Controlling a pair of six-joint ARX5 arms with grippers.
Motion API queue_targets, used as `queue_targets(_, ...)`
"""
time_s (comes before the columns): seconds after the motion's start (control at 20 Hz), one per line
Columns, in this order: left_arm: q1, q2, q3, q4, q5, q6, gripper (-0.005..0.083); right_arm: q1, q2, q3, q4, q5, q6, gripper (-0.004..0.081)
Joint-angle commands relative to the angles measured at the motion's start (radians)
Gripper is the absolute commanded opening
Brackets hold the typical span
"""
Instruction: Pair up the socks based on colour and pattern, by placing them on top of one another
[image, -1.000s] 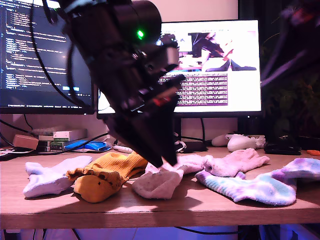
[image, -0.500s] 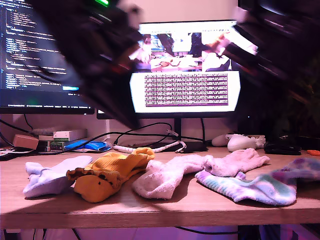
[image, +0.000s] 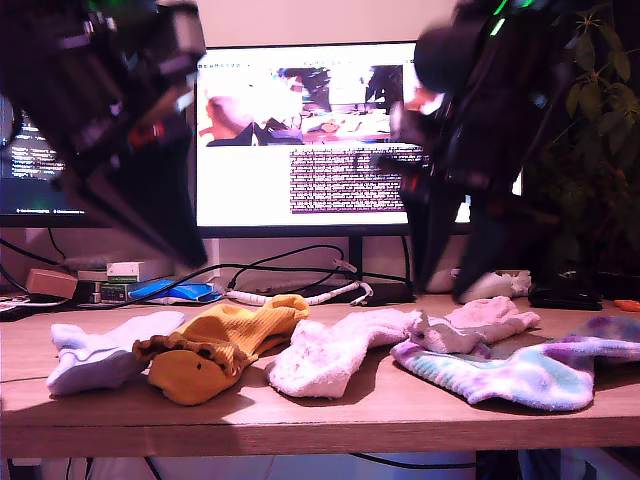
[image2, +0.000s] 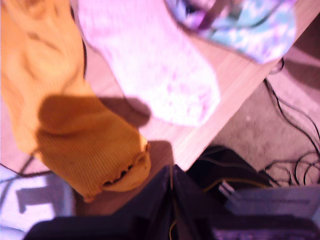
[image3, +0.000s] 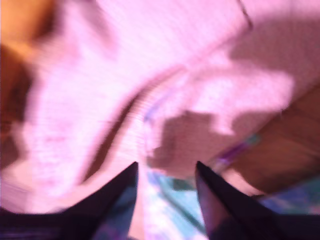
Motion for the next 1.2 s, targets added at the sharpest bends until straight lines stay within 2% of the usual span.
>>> queue_targets(0.0, -0.001, 0.000, -0.013, 0.005, 0.005, -0.006, -0.0019, 0.018, 0.026, 0.034, -0.009, 0.020, -0.005, 0.0361)
queue_targets(0.3, -0.001, 0.000, -0.013, 0.005, 0.007, -0.006, -0.0019, 0.047, 0.075, 0.050, 0.006, 0.029, -0.005, 0.0360)
queue_targets(0.55, -0.001, 0.000, -0.013, 0.005, 0.007, -0.005, -0.0019, 0.049, 0.125, 0.051, 0.041, 0.080, -0.006, 0.0350)
queue_targets(0.6, -0.001, 0.000, -0.013, 0.004, 0.007, -0.005, -0.0019, 0.050, 0.134, 0.051, 0.047, 0.083, -0.006, 0.0318)
queue_targets(0.75, -0.001, 0.000, -0.013, 0.006, 0.007, -0.005, -0.0019, 0.056, 0.138, 0.053, 0.045, 0.085, -0.023, 0.0080)
queue_targets(0.8, -0.001, 0.000, -0.013, 0.008, 0.007, -0.004, -0.0019, 0.057, 0.138, 0.061, 0.032, 0.086, -0.027, 0.0030)
queue_targets(0.95, -0.001, 0.000, -0.013, 0.014, 0.007, -0.004, -0.0019, 0.065, 0.137, 0.116, -0.044, 0.148, -0.058, 0.0019)
queue_targets(1.15, -0.001, 0.000, -0.013, 0.015, 0.007, -0.002, -0.0019, 0.070, 0.137, 0.261, -0.176, 0.291, -0.145, -0.0013)
